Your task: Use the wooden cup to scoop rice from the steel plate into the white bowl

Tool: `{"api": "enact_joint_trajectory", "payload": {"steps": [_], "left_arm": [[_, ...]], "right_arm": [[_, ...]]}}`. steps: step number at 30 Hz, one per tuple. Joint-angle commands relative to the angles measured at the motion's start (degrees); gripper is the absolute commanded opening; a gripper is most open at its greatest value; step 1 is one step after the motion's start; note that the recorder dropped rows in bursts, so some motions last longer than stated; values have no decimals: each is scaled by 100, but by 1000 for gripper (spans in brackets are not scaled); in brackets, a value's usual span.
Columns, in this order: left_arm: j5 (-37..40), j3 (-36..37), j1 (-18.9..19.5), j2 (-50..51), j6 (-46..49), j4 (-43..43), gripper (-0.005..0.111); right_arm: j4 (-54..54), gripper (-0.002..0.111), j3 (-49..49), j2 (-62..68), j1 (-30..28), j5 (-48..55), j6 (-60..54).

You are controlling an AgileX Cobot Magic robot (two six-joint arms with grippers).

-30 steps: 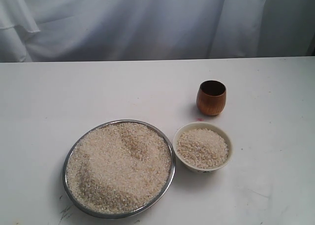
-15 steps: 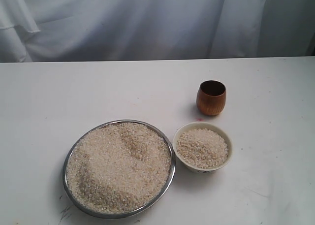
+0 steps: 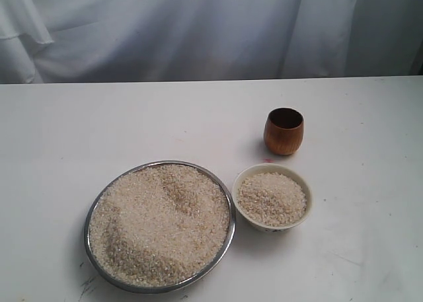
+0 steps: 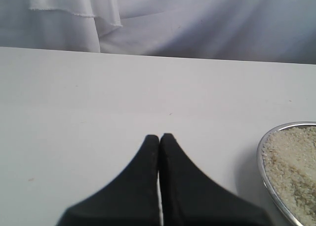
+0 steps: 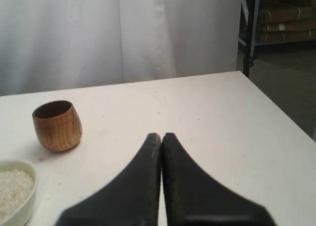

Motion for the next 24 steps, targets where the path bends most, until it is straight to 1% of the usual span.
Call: {"api": "enact_joint_trajectory", "payload": {"steps": [1, 6, 11, 17, 24], "left_arm": [[-76, 28, -15, -24, -1, 6, 0], [-76, 28, -15, -24, -1, 6, 0], [-76, 28, -15, -24, -1, 6, 0], [-76, 28, -15, -24, -1, 6, 0], [-76, 28, -15, -24, -1, 6, 0]], "right_arm": [[168, 0, 21, -5, 25, 335, -275], [259, 0, 21, -5, 25, 759, -314], [283, 0, 21, -5, 25, 759, -359], [572, 0, 21, -5, 25, 749, -861], [572, 0, 21, -5, 25, 749, -901]]}}
